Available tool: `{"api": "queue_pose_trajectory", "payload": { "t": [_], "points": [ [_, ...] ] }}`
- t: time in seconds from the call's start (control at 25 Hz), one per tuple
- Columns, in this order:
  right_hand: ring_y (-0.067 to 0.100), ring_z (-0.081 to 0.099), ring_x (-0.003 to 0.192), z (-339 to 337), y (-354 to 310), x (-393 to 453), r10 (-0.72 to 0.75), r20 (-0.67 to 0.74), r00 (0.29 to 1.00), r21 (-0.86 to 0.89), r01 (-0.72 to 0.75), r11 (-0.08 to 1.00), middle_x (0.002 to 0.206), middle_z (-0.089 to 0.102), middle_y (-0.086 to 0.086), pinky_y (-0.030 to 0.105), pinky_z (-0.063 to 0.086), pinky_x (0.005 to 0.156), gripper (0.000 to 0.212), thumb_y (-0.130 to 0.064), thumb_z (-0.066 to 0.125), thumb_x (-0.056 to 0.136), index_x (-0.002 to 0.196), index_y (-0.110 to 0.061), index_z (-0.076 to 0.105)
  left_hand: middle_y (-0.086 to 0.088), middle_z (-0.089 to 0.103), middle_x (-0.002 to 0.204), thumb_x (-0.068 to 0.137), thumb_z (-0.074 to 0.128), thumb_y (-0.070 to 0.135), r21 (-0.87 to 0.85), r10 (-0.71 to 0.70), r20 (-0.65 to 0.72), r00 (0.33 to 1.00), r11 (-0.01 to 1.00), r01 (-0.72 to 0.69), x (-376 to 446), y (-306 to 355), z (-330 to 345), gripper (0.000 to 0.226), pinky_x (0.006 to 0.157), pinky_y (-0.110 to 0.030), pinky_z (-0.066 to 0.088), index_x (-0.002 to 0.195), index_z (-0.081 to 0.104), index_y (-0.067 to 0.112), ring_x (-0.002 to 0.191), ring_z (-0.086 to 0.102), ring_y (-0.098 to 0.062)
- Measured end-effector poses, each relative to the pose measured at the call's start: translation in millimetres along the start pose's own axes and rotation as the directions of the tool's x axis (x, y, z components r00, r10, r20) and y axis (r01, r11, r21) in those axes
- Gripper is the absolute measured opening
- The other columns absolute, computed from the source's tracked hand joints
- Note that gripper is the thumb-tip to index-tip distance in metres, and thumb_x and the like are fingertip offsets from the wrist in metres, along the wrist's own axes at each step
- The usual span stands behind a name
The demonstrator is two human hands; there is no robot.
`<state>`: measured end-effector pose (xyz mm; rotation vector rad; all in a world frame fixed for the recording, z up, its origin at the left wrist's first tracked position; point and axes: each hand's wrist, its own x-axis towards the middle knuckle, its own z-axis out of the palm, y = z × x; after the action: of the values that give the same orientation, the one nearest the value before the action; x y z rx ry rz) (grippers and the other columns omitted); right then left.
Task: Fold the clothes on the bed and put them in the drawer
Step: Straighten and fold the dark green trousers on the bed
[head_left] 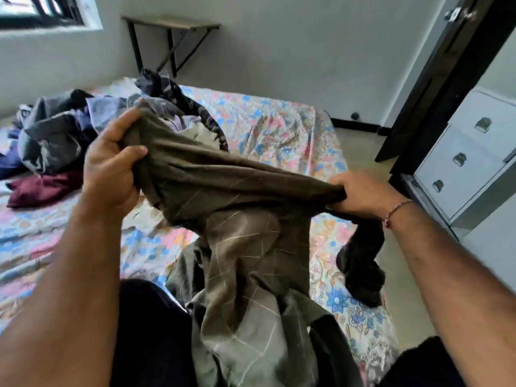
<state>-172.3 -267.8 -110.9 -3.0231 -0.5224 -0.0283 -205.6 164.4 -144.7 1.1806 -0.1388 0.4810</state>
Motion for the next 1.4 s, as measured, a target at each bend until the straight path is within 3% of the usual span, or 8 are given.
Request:
{"api": "queue_pose_trajectory", "payload": {
  "t": [0.08, 0.24, 0.44, 0.6, 0.76, 1.0, 1.24, 1.4],
  "points": [
    [0.021, 0.063, 0.075, 12, 0, 0, 0.158, 0.031, 0.987, -0.048, -0.157, 0.986, 0.075, 0.059, -0.004, 0.029, 0.039, 0.057, 0.020, -0.024, 0.069, 0.088, 0.072, -0.031, 0.057, -0.010, 0.070, 0.123, 0.074, 0.062, 0.007, 0.322, -0.080, -0.227, 0.971, 0.934, 0.152, 4, -24, -33, 0.065, 0.102, -0.044, 0.057, 0.138, 0.064, 0.017, 0.106, 0.068, -0.023],
    [0.030, 0.063, 0.073, 40, -21, 3, 0.322, -0.210, 0.923, 0.153, -0.295, 0.943, 0.074, 0.061, 0.005, 0.028, 0.039, 0.056, 0.014, -0.029, 0.058, 0.083, 0.075, -0.020, 0.063, -0.021, 0.068, 0.120, 0.071, 0.077, 0.041, 0.910, 0.079, -0.359, 0.930, 0.250, 0.330, -2, -39, -27, 0.063, 0.100, -0.046, 0.052, 0.127, 0.067, 0.015, 0.113, 0.064, -0.039],
    [0.030, 0.068, 0.106, 30, -112, 51, 0.114, -0.265, 0.957, 0.483, 0.030, 0.875, 0.102, 0.075, 0.009, 0.028, 0.049, 0.079, 0.029, -0.021, 0.059, 0.077, 0.101, -0.017, 0.074, 0.002, 0.075, 0.080, 0.088, 0.079, 0.037, 0.777, -0.265, 0.276, 0.924, 0.628, -0.052, -42, -66, 96, 0.061, 0.064, -0.030, 0.057, 0.142, 0.051, 0.028, 0.065, 0.070, -0.009],
    [0.006, 0.045, 0.140, 43, -135, 35, -0.190, -0.200, 0.961, 0.711, 0.276, 0.647, 0.159, 0.042, -0.003, 0.007, 0.038, 0.104, 0.073, -0.016, 0.072, 0.092, 0.155, -0.027, 0.037, -0.006, 0.064, 0.064, 0.100, 0.053, 0.010, 0.522, -0.266, -0.169, 0.949, 0.792, 0.316, -23, -81, 85, 0.017, 0.039, -0.023, 0.042, 0.092, 0.064, 0.018, 0.039, 0.055, -0.012],
    [0.006, 0.064, 0.085, 98, -105, -28, 0.091, -0.199, 0.976, 0.694, 0.075, 0.716, 0.100, 0.068, -0.012, 0.029, 0.056, 0.079, 0.021, -0.029, 0.075, 0.092, 0.112, -0.027, 0.068, -0.009, 0.059, 0.062, 0.101, 0.050, 0.022, 0.210, -0.405, -0.473, 0.782, 0.810, 0.547, -10, -80, 41, 0.013, 0.037, -0.019, 0.031, 0.098, 0.061, 0.014, 0.035, 0.047, -0.014],
    [0.001, 0.062, 0.064, 137, -85, -110, 0.038, 0.211, 0.977, 0.696, -0.178, 0.696, 0.071, 0.069, -0.012, 0.022, 0.049, 0.063, 0.017, -0.037, 0.082, 0.086, 0.100, -0.037, 0.073, -0.009, 0.057, 0.061, 0.095, 0.044, 0.011, 0.238, -0.323, -0.455, 0.830, 0.854, 0.463, -22, -65, 56, 0.014, 0.040, -0.023, 0.031, 0.088, 0.054, 0.018, 0.042, 0.047, -0.018],
    [0.023, 0.073, 0.091, 108, -25, -89, 0.681, -0.105, 0.725, 0.995, 0.076, 0.072, 0.098, 0.078, 0.009, 0.025, 0.062, 0.079, 0.025, 0.004, 0.066, 0.094, 0.097, -0.018, 0.078, -0.002, 0.071, 0.080, 0.092, 0.046, 0.010, -0.059, -0.162, -0.613, 0.773, 0.985, 0.160, -16, -31, 27, 0.030, 0.057, -0.028, 0.050, 0.093, 0.073, 0.023, 0.063, 0.060, -0.019],
    [0.023, 0.069, 0.091, 75, 17, -68, 0.738, -0.172, 0.652, 0.981, 0.178, 0.072, 0.095, 0.073, 0.008, 0.030, 0.062, 0.078, 0.026, 0.008, 0.063, 0.094, 0.095, -0.015, 0.076, -0.001, 0.066, 0.073, 0.080, 0.053, 0.018, -0.057, -0.195, -0.633, 0.749, 0.977, 0.206, -13, -17, 7, 0.019, 0.052, -0.028, 0.041, 0.088, 0.069, 0.023, 0.053, 0.056, -0.017]
  ]
}}
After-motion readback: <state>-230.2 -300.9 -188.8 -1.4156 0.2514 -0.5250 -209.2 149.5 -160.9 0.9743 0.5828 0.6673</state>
